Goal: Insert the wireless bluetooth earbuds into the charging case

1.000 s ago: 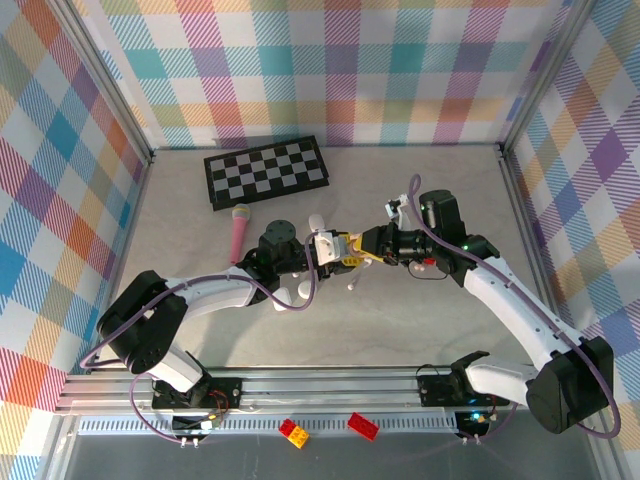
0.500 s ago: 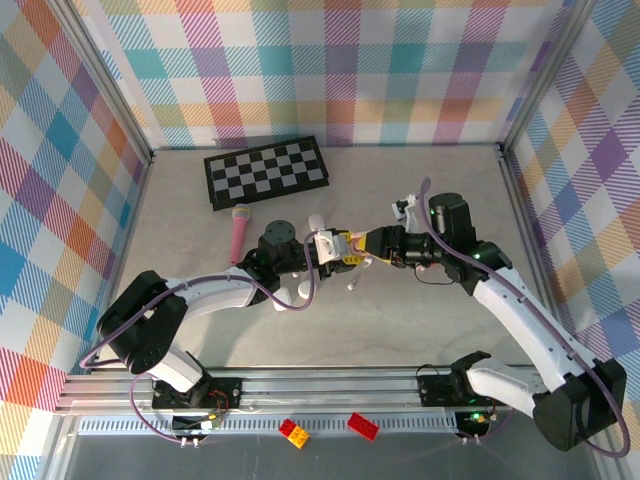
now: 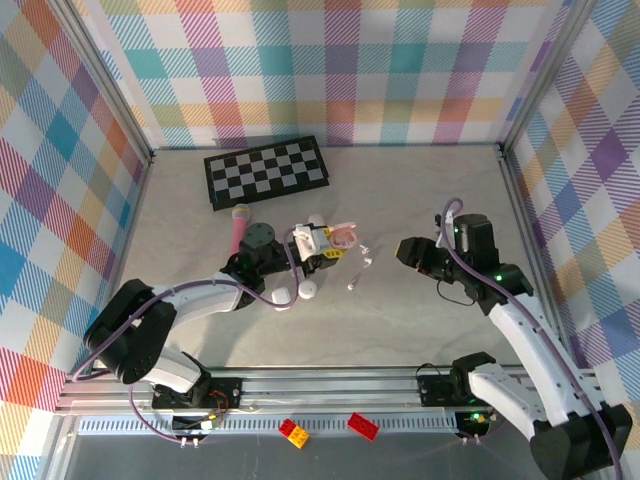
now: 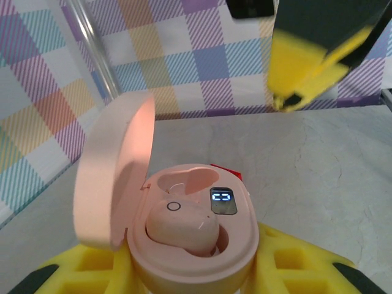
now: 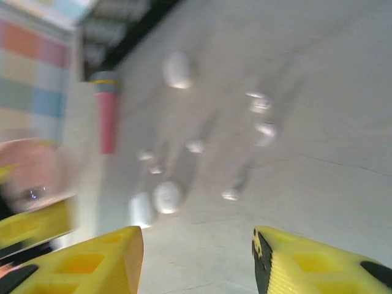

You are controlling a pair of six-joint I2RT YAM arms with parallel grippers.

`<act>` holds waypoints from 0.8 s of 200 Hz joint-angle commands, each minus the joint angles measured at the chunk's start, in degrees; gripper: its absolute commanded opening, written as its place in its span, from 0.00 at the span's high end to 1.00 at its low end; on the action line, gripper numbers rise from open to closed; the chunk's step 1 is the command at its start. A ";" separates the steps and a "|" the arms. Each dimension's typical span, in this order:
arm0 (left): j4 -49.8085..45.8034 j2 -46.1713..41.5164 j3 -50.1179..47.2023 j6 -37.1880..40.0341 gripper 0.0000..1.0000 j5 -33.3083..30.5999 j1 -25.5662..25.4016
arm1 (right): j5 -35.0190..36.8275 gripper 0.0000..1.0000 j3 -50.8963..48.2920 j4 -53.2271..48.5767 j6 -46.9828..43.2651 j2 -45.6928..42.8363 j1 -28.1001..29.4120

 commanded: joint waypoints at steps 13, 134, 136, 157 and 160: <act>5.16 -3.51 -3.92 -4.77 0.69 -0.01 0.34 | 15.96 0.47 -4.01 -1.37 2.56 6.72 -1.16; 5.63 -9.37 -8.72 -8.84 0.69 -0.76 0.43 | 13.45 0.42 0.63 16.18 -6.95 35.16 -6.26; 5.61 -9.41 -8.72 -8.86 0.69 -0.72 0.43 | 13.37 0.42 0.82 16.30 -7.10 35.47 -6.31; 5.67 -9.49 -8.73 -9.14 0.69 -0.59 0.43 | 13.15 0.41 2.45 16.76 -8.33 38.01 -6.81; 5.69 -9.48 -8.74 -9.25 0.69 -0.59 0.43 | 13.02 0.41 2.69 16.78 -8.43 38.32 -6.83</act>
